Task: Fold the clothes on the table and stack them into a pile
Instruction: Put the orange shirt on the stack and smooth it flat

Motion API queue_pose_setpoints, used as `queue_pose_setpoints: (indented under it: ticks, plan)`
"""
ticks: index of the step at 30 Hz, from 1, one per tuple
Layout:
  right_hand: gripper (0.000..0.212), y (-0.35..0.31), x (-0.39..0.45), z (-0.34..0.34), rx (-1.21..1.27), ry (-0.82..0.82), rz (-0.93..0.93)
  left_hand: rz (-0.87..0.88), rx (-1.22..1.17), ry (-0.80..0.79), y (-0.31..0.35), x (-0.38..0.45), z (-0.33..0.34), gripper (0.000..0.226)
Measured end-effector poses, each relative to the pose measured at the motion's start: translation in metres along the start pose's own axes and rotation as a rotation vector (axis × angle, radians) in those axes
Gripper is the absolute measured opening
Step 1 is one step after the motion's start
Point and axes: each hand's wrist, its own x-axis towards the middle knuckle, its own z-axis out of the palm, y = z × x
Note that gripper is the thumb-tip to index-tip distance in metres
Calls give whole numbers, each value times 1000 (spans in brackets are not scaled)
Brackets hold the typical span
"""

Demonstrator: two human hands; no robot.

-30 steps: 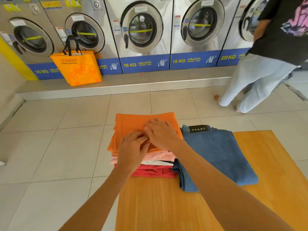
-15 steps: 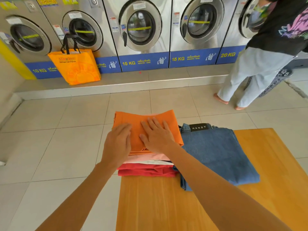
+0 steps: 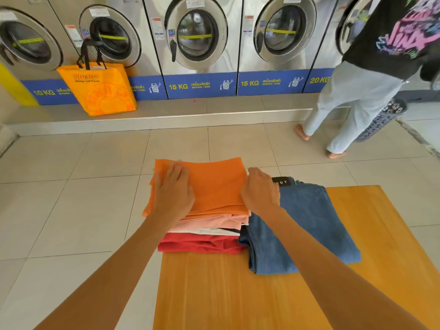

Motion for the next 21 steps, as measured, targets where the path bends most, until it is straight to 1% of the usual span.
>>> queue_pose_setpoints:
  ticks: [2, 4, 6, 9, 11, 14, 16, 17, 18, 20, 21]
  plan:
    - [36, -19, -8, -1, 139, 72, 58, 19, -102, 38, 18, 5, 4, 54]
    - [40, -26, -10, 0, 180, 5, 149, -1, -148, 1, 26, 6, 15, 56]
    - [38, -23, -11, 1, 268, -81, 220, -63, -147, -38, 21, 2, 24, 60]
    - [26, -13, -22, 6, 487, -79, 238, -110, -141, -26, 3, -1, 30, 62]
    - [23, -5, -33, 18, 519, -61, 243, -118, -132, -59, -5, 1, 31, 60]
    - [27, 5, -43, 27, 478, -43, 278, -161, -147, -133, -19, 5, 28, 57]
    - [25, 5, -36, 23, 357, 28, 225, -192, -173, -154, -26, 6, 28, 56]
    - [24, 1, -31, 20, 272, 89, 174, -199, -172, -153, -26, 4, 29, 57]
    - [28, -5, -26, 17, 190, 160, 116, -202, -162, -141, -24, 3, 30, 58]
    - [40, -26, -17, 13, 92, 263, -42, -197, -135, -96, -16, -1, 34, 60]
    - [42, -39, -14, 15, 60, 261, -155, -192, -123, -77, -13, -2, 35, 61]
